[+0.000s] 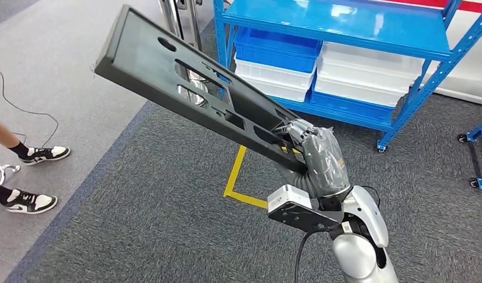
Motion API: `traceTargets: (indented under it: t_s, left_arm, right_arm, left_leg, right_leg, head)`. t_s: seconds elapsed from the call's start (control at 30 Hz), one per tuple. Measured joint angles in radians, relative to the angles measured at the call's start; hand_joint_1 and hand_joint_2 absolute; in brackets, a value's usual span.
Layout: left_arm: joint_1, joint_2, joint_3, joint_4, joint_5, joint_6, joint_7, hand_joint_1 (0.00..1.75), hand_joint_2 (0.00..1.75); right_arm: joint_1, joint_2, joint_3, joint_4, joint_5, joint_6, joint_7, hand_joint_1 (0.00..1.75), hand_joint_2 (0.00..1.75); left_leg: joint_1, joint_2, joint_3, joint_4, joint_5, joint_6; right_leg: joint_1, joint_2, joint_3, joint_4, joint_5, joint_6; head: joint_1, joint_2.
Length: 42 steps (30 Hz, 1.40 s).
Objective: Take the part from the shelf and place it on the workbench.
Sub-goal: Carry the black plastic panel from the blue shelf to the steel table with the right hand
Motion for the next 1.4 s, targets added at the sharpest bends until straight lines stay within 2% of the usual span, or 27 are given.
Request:
traceTargets:
  t_s: [0.03,0.1,0.17,0.3,0.33,0.37,0.47,0.5,0.57,0.63,0.7,0.77,0.8,0.83,0.87,0.93,0.97,1.0,1.07,1.1,1.17,1.2,1.27,1.3,1.33,1.37,1.4]
  left_arm:
    - [-0.001,0.000,0.000,0.000,0.000,0.001,0.000,0.00,1.75]
    - [-0.006,-0.001,0.000,0.000,0.000,0.003,-0.001,0.00,1.75]
    - [-0.008,-0.001,0.000,0.000,0.000,0.004,-0.001,0.00,1.75]
    - [-0.008,-0.001,0.000,0.000,0.000,0.004,-0.001,0.00,1.75]
    - [-0.008,-0.001,0.000,0.000,0.000,0.004,-0.001,0.00,1.75]
    - [-0.007,-0.001,0.000,0.000,0.000,0.004,-0.001,0.00,1.75]
    - [-0.007,-0.001,0.000,0.000,0.000,0.002,-0.004,0.00,1.75]
    - [-0.007,-0.001,0.000,0.000,0.001,0.001,-0.006,0.00,1.75]
    - [-0.003,0.000,0.000,0.000,0.001,-0.002,-0.008,0.00,1.75]
    - [0.000,-0.001,0.000,0.000,0.002,-0.003,-0.008,0.00,1.75]
    - [-0.004,-0.001,0.000,0.001,0.002,-0.003,-0.009,0.00,1.75]
    - [-0.006,-0.001,0.000,0.001,0.002,-0.003,-0.009,0.00,1.75]
    - [-0.005,-0.001,0.000,0.001,0.002,-0.003,-0.008,0.00,1.75]
    - [-0.004,-0.001,0.000,0.001,0.002,-0.003,-0.008,0.00,1.75]
    - [-0.002,0.000,0.000,0.001,0.002,-0.003,-0.008,0.00,1.75]
    - [-0.004,0.000,0.000,0.001,0.002,-0.003,-0.008,0.00,1.75]
    - [-0.006,0.001,0.000,0.001,0.002,-0.003,-0.008,0.00,1.75]
    - [-0.007,0.001,0.000,0.001,0.002,-0.003,-0.007,0.00,1.75]
    - [-0.004,0.001,0.000,0.001,0.002,-0.002,-0.006,0.00,1.75]
    - [-0.002,0.001,0.000,0.001,0.002,-0.002,-0.005,0.00,1.75]
    - [-0.001,0.000,0.000,0.001,0.002,-0.001,-0.003,0.00,1.75]
    - [-0.003,0.000,0.000,0.001,0.002,-0.001,-0.002,0.00,1.75]
    - [-0.007,0.000,0.000,0.001,0.002,-0.002,-0.001,0.00,1.75]
    - [-0.007,-0.001,0.000,0.001,0.002,-0.003,-0.001,0.00,1.75]
    - [-0.006,-0.001,0.000,0.001,0.002,-0.003,-0.001,0.00,1.75]
    - [-0.006,-0.001,0.000,0.001,0.002,-0.004,0.000,0.00,1.75]
    - [-0.005,-0.001,0.000,0.001,0.002,-0.004,0.000,0.00,1.75]
  right_arm:
    - [0.002,-0.001,-0.002,-0.003,0.000,-0.001,-0.001,1.75,1.75]
    - [0.009,-0.002,-0.007,-0.009,0.000,-0.003,-0.004,1.75,1.75]
    - [0.015,-0.004,-0.010,-0.010,0.001,-0.004,-0.004,1.75,1.75]
    - [0.018,-0.004,-0.011,-0.010,0.001,-0.004,-0.004,1.75,1.75]
    - [0.020,-0.005,-0.011,-0.010,0.001,-0.004,-0.004,1.75,1.75]
    - [0.023,-0.006,-0.011,-0.010,0.001,-0.004,-0.004,1.75,1.75]
    - [0.032,-0.010,-0.012,-0.013,0.000,-0.004,-0.007,1.75,1.75]
    - [0.034,-0.012,-0.012,-0.014,0.000,-0.004,-0.009,1.75,1.75]
    - [0.036,-0.013,-0.013,-0.016,-0.002,-0.004,-0.011,1.75,1.75]
    - [0.037,-0.013,-0.013,-0.017,-0.003,-0.004,-0.013,1.75,1.75]
    - [0.038,-0.013,-0.013,-0.018,-0.004,-0.004,-0.014,1.75,1.75]
    - [0.040,-0.014,-0.013,-0.019,-0.004,-0.004,-0.014,1.75,1.75]
    - [0.040,-0.014,-0.013,-0.019,-0.004,-0.004,-0.014,1.75,1.75]
    - [0.040,-0.014,-0.013,-0.019,-0.004,-0.004,-0.014,1.75,1.75]
    - [0.040,-0.015,-0.013,-0.019,-0.004,-0.004,-0.014,1.75,1.75]
    - [0.040,-0.015,-0.013,-0.019,-0.004,-0.004,-0.014,1.75,1.75]
    - [0.039,-0.015,-0.013,-0.019,-0.004,-0.004,-0.014,1.75,1.75]
    - [0.039,-0.015,-0.013,-0.019,-0.004,-0.004,-0.014,1.75,1.75]
    - [0.038,-0.016,-0.013,-0.019,-0.004,-0.004,-0.014,1.75,1.75]
    - [0.038,-0.016,-0.013,-0.020,-0.004,-0.004,-0.014,1.75,1.75]
    - [0.037,-0.016,-0.014,-0.022,-0.004,-0.004,-0.015,1.75,1.75]
    - [0.038,-0.016,-0.014,-0.023,-0.005,-0.004,-0.016,1.75,1.75]
    - [0.042,-0.017,-0.014,-0.025,-0.005,-0.004,-0.015,1.75,1.75]
    - [0.044,-0.018,-0.014,-0.025,-0.005,-0.004,-0.015,1.75,1.75]
    - [0.045,-0.018,-0.015,-0.025,-0.005,-0.004,-0.014,1.75,1.75]
    - [0.046,-0.019,-0.015,-0.025,-0.005,-0.004,-0.014,1.75,1.75]
    - [0.046,-0.019,-0.015,-0.025,-0.005,-0.004,-0.014,1.75,1.75]
  left_leg:
    - [0.004,-0.010,0.002,-0.007,0.006,0.006]
    - [0.006,-0.030,-0.003,-0.010,0.013,0.012]
    - [0.006,-0.042,-0.007,-0.009,0.015,0.014]
    - [0.006,-0.051,-0.010,-0.007,0.015,0.014]
    - [0.006,-0.056,-0.011,-0.005,0.015,0.014]
    - [0.007,-0.068,-0.013,-0.002,0.015,0.013]
    - [0.010,-0.132,-0.037,0.032,0.009,-0.009]
    - [0.012,-0.151,-0.046,0.040,0.010,-0.019]
    - [0.017,-0.165,-0.056,0.041,0.015,-0.031]
    - [0.015,-0.119,-0.075,0.075,-0.006,-0.041]
    - [0.014,-0.054,-0.126,0.185,-0.062,-0.050]
    - [0.016,-0.035,-0.177,0.295,-0.103,-0.054]
    - [0.016,-0.033,-0.181,0.308,-0.101,-0.054]
    - [0.015,-0.031,-0.166,0.283,-0.081,-0.052]
    - [0.014,-0.024,-0.132,0.224,-0.051,-0.048]
    - [0.005,0.016,-0.061,0.093,-0.010,-0.033]
    - [0.000,0.030,-0.040,0.054,-0.002,-0.026]
    - [-0.005,0.036,-0.035,0.039,-0.004,-0.019]
    - [-0.005,0.015,-0.036,0.032,0.002,-0.007]
    - [-0.002,0.003,-0.032,0.022,0.007,-0.002]
    - [0.004,-0.018,-0.022,0.004,0.018,0.008]
    - [0.004,-0.029,-0.022,0.001,0.021,0.010]
    - [0.004,-0.055,-0.024,0.001,0.024,0.014]
    - [0.004,-0.070,-0.024,0.003,0.023,0.014]
    - [0.005,-0.085,-0.025,0.006,0.023,0.013]
    - [0.007,-0.100,-0.025,0.010,0.021,0.010]
    - [0.009,-0.115,-0.026,0.017,0.018,0.006]
  right_leg:
    - [-0.002,0.027,-0.013,0.030,-0.023,0.005]
    - [-0.005,0.077,-0.062,0.138,-0.087,0.009]
    - [-0.007,0.089,-0.099,0.217,-0.125,0.010]
    - [-0.007,0.090,-0.116,0.250,-0.134,0.012]
    - [-0.008,0.091,-0.122,0.261,-0.133,0.012]
    - [-0.010,0.092,-0.115,0.247,-0.114,0.014]
    - [-0.027,0.169,-0.028,0.061,-0.016,0.018]
    - [-0.028,0.188,-0.011,0.020,-0.002,0.015]
    - [-0.026,0.164,-0.012,0.016,0.003,0.004]
    - [-0.027,0.136,-0.009,0.009,0.007,-0.009]
    - [-0.023,0.104,-0.007,0.007,0.007,-0.018]
    - [-0.019,0.071,-0.008,0.008,0.005,-0.021]
    - [-0.018,0.056,-0.008,0.008,0.004,-0.022]
    - [-0.017,0.042,-0.007,0.008,0.003,-0.022]
    - [-0.016,0.028,-0.006,0.008,0.002,-0.021]
    - [-0.011,0.005,-0.002,0.007,-0.001,-0.017]
    - [-0.009,-0.005,0.000,0.006,-0.003,-0.013]
    - [-0.008,-0.015,0.001,0.005,-0.003,-0.009]
    - [-0.006,-0.031,0.006,0.001,-0.004,0.002]
    - [-0.007,-0.022,0.008,0.004,-0.009,0.007]
    - [-0.009,0.030,-0.012,0.055,-0.045,0.015]
    - [-0.012,0.062,-0.037,0.109,-0.075,0.016]
    - [-0.013,0.087,-0.099,0.227,-0.121,0.018]
    - [-0.014,0.091,-0.116,0.253,-0.120,0.019]
    - [-0.016,0.093,-0.116,0.243,-0.099,0.021]
    - [-0.019,0.098,-0.098,0.198,-0.063,0.022]
    - [-0.024,0.116,-0.071,0.134,-0.026,0.023]
  head:
    - [0.000,0.000]
    - [0.000,0.000]
    - [0.000,0.000]
    - [0.000,0.000]
    - [0.000,0.000]
    - [0.000,0.000]
    - [0.000,0.000]
    - [0.000,0.000]
    - [0.000,0.000]
    - [-0.001,0.000]
    - [-0.001,0.000]
    - [-0.001,0.000]
    - [-0.001,0.000]
    - [-0.001,0.000]
    - [-0.001,0.000]
    - [-0.001,0.000]
    - [-0.001,0.000]
    - [-0.001,0.000]
    - [-0.001,0.000]
    - [-0.001,0.000]
    - [-0.001,0.000]
    - [-0.001,0.000]
    - [-0.001,0.000]
    - [-0.001,0.000]
    - [-0.001,0.000]
    - [-0.001,0.000]
    - [-0.001,0.000]
